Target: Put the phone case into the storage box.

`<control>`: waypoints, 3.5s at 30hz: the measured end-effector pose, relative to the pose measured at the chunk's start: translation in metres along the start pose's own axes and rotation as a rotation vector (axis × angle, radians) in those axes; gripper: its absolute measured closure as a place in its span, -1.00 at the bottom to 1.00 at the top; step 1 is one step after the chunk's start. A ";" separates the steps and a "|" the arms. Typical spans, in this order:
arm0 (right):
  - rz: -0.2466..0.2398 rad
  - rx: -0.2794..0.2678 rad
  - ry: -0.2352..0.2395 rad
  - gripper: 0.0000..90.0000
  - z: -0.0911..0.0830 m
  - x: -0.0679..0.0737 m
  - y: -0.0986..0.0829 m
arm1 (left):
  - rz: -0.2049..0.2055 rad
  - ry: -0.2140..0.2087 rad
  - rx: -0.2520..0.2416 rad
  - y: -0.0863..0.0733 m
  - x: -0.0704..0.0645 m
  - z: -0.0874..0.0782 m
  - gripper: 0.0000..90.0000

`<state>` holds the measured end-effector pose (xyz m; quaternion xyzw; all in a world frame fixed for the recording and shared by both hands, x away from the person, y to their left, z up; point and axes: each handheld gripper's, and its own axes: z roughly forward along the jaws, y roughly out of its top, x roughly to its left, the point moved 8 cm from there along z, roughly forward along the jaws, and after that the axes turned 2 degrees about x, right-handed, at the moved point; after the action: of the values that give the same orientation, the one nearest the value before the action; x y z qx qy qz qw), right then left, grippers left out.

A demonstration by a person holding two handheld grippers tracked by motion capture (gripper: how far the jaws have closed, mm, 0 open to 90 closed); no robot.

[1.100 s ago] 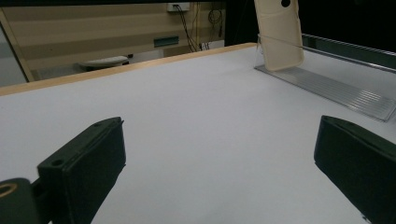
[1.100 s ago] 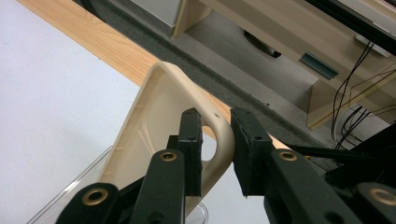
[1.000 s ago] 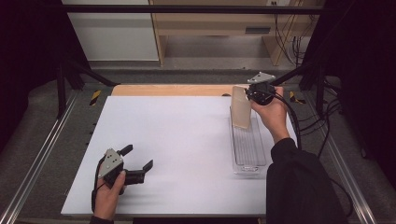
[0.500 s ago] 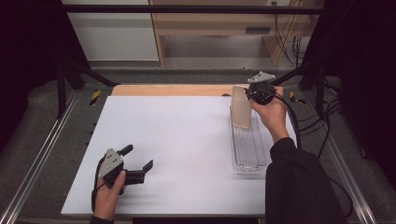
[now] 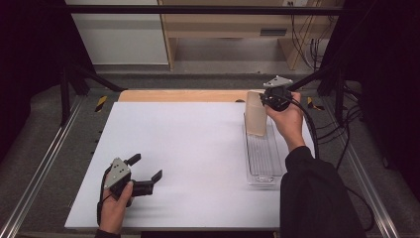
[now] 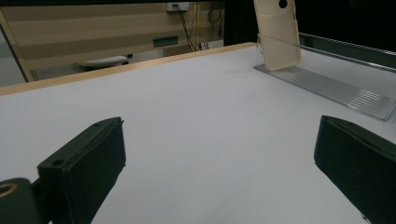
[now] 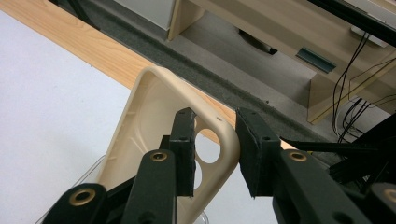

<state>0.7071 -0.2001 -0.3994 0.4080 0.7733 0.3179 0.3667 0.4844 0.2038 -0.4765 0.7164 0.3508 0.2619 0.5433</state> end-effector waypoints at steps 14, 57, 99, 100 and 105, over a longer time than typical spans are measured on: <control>0.024 -0.006 0.002 0.50 0.003 -0.002 -0.001 | 0.003 0.000 0.001 0.000 0.000 0.000 -0.95; 0.124 -0.041 0.009 0.00 0.001 -0.005 0.005 | 0.005 0.000 0.000 0.000 0.000 0.000 -0.95; 0.220 0.054 0.080 -0.86 0.004 0.010 0.001 | 0.007 0.004 0.007 -0.001 0.000 0.000 -0.95; 0.221 0.055 0.081 -0.86 0.003 0.010 0.001 | 0.007 0.004 0.007 -0.001 0.000 0.000 -0.95; 0.223 0.060 0.091 -0.88 0.002 0.012 0.001 | 0.009 0.003 0.008 -0.001 0.000 0.001 -0.95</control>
<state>0.7049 -0.1888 -0.4031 0.4876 0.7480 0.3516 0.2814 0.4844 0.2033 -0.4778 0.7196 0.3496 0.2640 0.5388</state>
